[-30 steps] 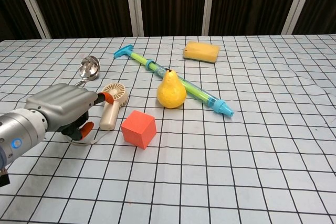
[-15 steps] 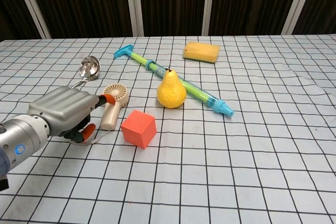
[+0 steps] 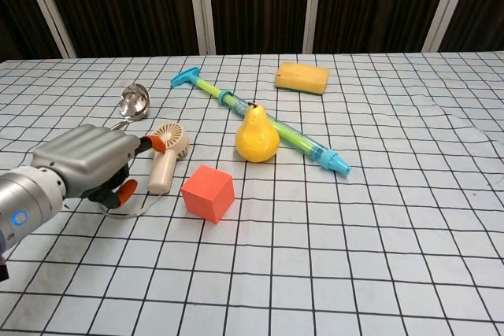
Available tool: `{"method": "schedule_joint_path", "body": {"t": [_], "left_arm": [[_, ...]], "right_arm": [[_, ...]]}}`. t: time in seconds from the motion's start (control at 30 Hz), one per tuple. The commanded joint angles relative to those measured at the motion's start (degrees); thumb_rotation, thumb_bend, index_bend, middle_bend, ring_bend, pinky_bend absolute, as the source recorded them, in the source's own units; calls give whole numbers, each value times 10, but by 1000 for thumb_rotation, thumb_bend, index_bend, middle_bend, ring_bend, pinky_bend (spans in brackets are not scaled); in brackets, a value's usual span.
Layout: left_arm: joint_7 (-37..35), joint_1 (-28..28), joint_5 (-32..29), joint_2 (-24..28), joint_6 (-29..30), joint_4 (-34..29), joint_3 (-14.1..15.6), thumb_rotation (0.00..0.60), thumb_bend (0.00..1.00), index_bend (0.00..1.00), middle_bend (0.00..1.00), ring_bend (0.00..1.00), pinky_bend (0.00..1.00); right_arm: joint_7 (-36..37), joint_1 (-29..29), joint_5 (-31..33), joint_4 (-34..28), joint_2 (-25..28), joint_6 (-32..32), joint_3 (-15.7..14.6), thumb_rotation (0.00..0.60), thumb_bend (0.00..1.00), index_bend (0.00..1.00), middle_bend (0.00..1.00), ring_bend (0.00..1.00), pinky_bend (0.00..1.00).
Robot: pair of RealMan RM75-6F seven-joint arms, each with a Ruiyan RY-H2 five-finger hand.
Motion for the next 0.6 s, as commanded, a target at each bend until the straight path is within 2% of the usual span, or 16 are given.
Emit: {"method": "schedule_joint_path", "body": {"t": [0.03,0.1,0.2,0.27,0.37,0.47,0.6], "left_arm": [[-19,0,20,12,15,-18,-13,600,701,134,835,680,729],[-32,3,37,24,27,-35,-18,600,654,100,787,634,708],[-46,13,60,45,46,-60,-15,600,526,45,659,517,620],[-59,24,82,65,61,-77,-4,600,442,9,519,400,491],[-85,49,116,99,89,-101,19,600,347,0,312,238,299],[-125,85,151,140,121,-124,51,600,267,0,148,104,141],[-173,133,191,192,164,-135,98,600,211,0,19,9,26]], "right_arm": [[0,0,0,0,0,0,0,600,279,70,0,0,0],[0,0,0,0,0,0,0,600,279,70,0,0,0],[0,0,0,0,0,0,0,600,278,70,0,0,0],[0,0,0,0,0,0,0,600,279,70,0,0,0],[-1,0,0,1,0,0,0,600,279,70,0,0,0],[-3,0,0,0,-1,1,0,600,279,70,0,0,0],[-7,0,1,0,-2,2,1,600,279,70,0,0,0]]}}
